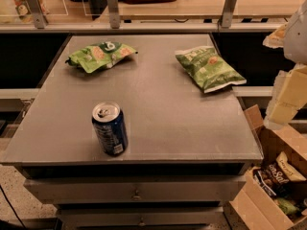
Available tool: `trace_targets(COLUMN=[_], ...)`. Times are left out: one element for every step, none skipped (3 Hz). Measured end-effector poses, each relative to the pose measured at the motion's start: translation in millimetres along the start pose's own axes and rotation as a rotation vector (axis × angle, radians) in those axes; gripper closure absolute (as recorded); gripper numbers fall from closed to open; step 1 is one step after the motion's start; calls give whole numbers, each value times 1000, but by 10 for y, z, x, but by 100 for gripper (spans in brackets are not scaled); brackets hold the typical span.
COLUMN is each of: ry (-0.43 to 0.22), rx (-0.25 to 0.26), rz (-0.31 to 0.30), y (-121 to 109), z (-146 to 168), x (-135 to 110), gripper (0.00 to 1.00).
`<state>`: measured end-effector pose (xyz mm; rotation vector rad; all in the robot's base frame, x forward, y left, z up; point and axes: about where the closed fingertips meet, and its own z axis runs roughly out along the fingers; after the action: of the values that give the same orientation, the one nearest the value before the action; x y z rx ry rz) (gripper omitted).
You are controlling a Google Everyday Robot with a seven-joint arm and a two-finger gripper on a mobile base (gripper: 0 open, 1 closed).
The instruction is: Move pepsi can near green rice chip bag
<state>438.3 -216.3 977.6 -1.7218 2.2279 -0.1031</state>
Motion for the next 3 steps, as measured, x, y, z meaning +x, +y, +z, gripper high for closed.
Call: trace_targets(ry=[-1, -59, -180], rx=[2, 3, -7], rz=[0, -1, 14], y=[-1, 52, 155], z=[-3, 111, 347], x=[-4, -49, -123], gripper=[0, 0, 0])
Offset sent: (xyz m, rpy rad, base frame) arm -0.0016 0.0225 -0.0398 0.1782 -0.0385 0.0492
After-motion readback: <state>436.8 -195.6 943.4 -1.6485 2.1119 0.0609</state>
